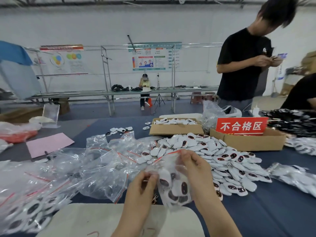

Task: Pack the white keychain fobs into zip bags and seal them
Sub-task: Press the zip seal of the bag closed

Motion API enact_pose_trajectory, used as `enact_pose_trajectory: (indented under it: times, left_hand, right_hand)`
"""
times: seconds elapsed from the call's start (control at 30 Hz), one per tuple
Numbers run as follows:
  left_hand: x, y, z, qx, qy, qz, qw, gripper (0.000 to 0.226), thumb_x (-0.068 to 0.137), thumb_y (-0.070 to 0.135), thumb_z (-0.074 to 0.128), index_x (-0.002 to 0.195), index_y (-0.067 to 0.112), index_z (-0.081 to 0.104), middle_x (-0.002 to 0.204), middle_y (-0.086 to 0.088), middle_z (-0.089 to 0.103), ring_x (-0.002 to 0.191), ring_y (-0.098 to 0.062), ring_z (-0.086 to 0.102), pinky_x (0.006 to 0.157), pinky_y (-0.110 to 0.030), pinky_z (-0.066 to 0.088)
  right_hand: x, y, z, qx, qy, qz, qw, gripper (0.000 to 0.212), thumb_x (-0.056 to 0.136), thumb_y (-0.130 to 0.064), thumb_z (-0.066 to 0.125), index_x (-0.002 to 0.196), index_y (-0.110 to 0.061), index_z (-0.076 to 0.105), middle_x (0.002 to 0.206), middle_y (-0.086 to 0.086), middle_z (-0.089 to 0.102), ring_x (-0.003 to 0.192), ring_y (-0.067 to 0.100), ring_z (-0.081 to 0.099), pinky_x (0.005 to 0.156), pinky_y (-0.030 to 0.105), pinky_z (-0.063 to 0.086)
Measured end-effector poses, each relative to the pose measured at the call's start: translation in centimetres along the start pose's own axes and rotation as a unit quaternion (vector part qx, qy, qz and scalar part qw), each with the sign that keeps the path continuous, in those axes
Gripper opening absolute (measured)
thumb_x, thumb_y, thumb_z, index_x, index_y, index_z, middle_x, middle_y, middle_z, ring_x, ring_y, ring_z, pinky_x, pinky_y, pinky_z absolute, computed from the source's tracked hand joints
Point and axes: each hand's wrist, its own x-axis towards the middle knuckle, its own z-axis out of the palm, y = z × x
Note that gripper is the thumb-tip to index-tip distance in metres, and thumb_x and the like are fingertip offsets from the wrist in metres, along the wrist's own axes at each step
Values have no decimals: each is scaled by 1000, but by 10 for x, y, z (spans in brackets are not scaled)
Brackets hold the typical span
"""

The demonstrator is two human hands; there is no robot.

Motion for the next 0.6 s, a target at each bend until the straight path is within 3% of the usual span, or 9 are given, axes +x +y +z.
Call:
enact_pose_trajectory:
  times: [0.1, 0.2, 0.27, 0.33, 0.4, 0.47, 0.53, 0.6]
  left_hand:
    - [-1, 18, -6, 13, 15, 37, 999, 12, 98, 19, 64, 88, 16, 70, 81, 4, 72, 67, -1, 62, 59, -11, 46]
    - [-11, 26, -5, 23, 27, 62, 997, 11, 96, 26, 65, 86, 22, 68, 79, 10, 70, 67, 1, 61, 60, -10, 46]
    - [-23, 25, -3, 26, -9, 77, 997, 14, 91, 31, 66, 81, 22, 66, 74, 10, 68, 61, 1, 58, 60, -13, 45]
    - [-26, 14, -7, 24, 8, 71, 997, 12, 93, 21, 68, 81, 20, 68, 73, 6, 69, 65, 0, 60, 64, -12, 46]
    - [-23, 1, -13, 7, 35, 47, 998, 16, 96, 10, 66, 81, 13, 69, 70, 3, 69, 64, 0, 60, 65, -12, 46]
    - [-22, -9, -13, -15, 22, 28, 999, 19, 96, 9, 64, 77, 10, 68, 69, -4, 68, 64, -6, 59, 70, -23, 49]
    - [-22, -18, -7, -27, 2, 16, 999, 20, 96, 9, 63, 77, 10, 69, 73, -8, 70, 68, -11, 62, 77, -36, 52]
    - [-20, -28, -2, -33, -6, 7, 999, 18, 97, 8, 62, 82, 7, 70, 78, -3, 74, 72, -9, 66, 79, -34, 54]
  right_hand:
    - [-7, 0, -5, 74, 35, 54, 995, 24, 88, -38, 64, 91, -18, 78, 87, 1, 77, 81, 13, 74, 66, 21, 57]
    - [-15, 7, -13, 87, 47, 89, 991, 32, 81, -43, 64, 90, -15, 77, 87, 0, 78, 80, 11, 74, 65, 23, 57]
    - [-21, 9, -18, 82, 47, 95, 991, 29, 85, -41, 63, 85, -16, 79, 92, 3, 78, 90, 20, 74, 79, 34, 58]
    - [-26, 10, -22, 58, 40, 84, 994, 26, 85, -43, 64, 82, -22, 80, 95, 2, 78, 94, 20, 73, 89, 39, 55]
    - [-31, 11, -26, 3, 15, 46, 999, 28, 77, -52, 67, 82, -28, 79, 92, -3, 78, 83, 9, 73, 79, 29, 56]
    - [-32, 14, -29, -26, -1, 31, 999, 37, 72, -63, 66, 83, -30, 79, 85, -3, 77, 73, 5, 71, 67, 19, 55]
    - [-31, 21, -33, -28, 8, 41, 999, 45, 69, -68, 64, 83, -28, 79, 84, 0, 76, 72, 7, 71, 66, 18, 55]
    - [-28, 33, -36, -35, 10, 47, 998, 49, 70, -70, 63, 82, -25, 78, 83, 2, 76, 74, 11, 71, 72, 25, 55]
